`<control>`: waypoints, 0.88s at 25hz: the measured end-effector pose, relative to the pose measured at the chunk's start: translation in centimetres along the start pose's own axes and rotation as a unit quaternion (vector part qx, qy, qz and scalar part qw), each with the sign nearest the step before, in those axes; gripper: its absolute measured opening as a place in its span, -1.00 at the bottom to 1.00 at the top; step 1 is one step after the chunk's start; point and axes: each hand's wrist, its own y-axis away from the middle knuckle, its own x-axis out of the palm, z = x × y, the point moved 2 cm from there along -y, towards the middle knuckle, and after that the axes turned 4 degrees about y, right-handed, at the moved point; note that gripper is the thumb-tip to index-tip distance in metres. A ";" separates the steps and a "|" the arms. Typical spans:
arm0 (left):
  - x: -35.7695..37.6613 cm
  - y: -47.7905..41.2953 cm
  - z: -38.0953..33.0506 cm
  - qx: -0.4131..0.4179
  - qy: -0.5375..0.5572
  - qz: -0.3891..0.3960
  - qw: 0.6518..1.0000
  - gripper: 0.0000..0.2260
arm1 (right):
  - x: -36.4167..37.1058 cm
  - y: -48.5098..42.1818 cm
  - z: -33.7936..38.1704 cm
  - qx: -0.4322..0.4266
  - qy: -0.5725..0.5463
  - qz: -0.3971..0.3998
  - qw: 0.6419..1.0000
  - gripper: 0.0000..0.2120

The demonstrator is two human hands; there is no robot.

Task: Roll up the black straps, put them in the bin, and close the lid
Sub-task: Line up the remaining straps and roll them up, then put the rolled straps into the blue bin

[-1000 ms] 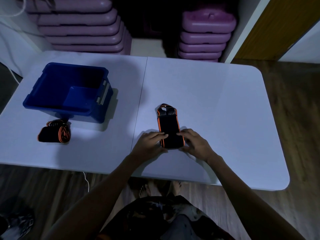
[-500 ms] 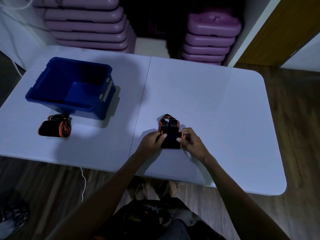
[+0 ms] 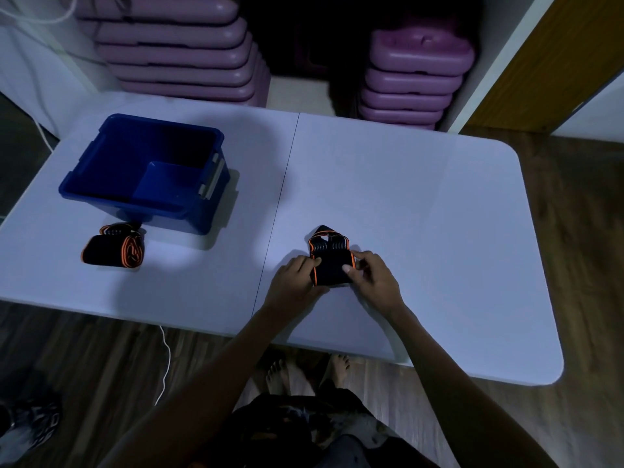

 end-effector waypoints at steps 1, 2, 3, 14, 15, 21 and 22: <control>-0.1 -0.1 0.2 0.014 -0.021 0.001 1.000 -0.56 | -0.1 0.2 0.0 -0.012 0.005 0.026 1.000 -0.58; 0.0 -0.2 0.4 0.030 -0.042 0.015 0.999 -0.62 | -0.2 0.1 -0.2 -0.019 0.007 0.051 0.998 -0.51; 0.1 -0.3 0.6 0.044 -0.057 0.027 0.997 -0.66 | -0.4 0.1 0.1 -0.023 0.005 0.068 0.997 -0.49; -1.8 -0.4 0.0 -0.084 0.108 -0.034 0.990 -0.44 | -0.4 -3.8 5.1 0.204 -0.303 0.136 0.921 -0.57; -1.9 -0.2 0.0 -0.088 0.127 -0.021 0.988 -0.43 | -0.6 -4.3 5.4 0.192 -0.260 0.160 0.933 -0.63; -7.9 -0.5 2.3 -0.125 0.226 -0.131 0.957 -0.63 | -1.6 -7.6 15.2 -0.057 -0.050 0.122 0.990 -0.67; -10.5 -0.5 3.4 -0.130 0.210 -0.194 0.949 -0.70 | -1.5 -8.6 17.9 -0.123 -0.036 0.114 0.985 -0.66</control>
